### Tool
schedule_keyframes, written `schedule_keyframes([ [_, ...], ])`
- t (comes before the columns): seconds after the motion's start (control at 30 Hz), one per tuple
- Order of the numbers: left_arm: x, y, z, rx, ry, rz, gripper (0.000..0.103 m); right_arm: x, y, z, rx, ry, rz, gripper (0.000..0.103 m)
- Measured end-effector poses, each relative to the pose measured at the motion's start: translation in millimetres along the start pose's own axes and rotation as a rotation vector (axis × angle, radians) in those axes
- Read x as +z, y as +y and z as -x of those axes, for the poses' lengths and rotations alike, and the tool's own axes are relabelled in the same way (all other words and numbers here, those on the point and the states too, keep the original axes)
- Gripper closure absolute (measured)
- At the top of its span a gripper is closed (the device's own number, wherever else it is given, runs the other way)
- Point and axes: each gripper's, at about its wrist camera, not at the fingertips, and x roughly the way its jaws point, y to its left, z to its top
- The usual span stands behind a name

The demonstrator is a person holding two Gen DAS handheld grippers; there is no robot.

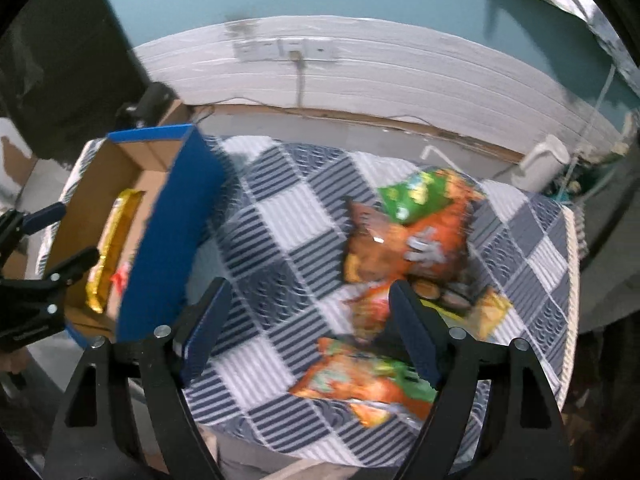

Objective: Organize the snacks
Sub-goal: 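Move both tools back over the snack pile, then grasp the green-and-orange chip bag with the left tool while the right tool grasps the black-and-yellow bag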

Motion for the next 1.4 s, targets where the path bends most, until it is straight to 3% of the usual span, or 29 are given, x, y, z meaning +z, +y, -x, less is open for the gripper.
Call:
schedule_keyframes([
  [0.37, 18.8, -45.4, -15.3, -0.063, 0.015, -0.067, 0.025, -14.9, -64.7, -21.3, -0.053, 0.063, -0.118, 0.022],
  [0.7, 32.1, -82.1, -46.4, -0.078, 0.035, -0.157, 0.025, -29.7, -97.5, -53.2, -0.075, 0.135, -0.205, 0.022],
  [1.4, 47.7, -120.9, -93.7, -0.097, 0.05, -0.269, 0.025, -31.9, -112.3, -108.5, -0.066, 0.223, -0.248, 0.022],
])
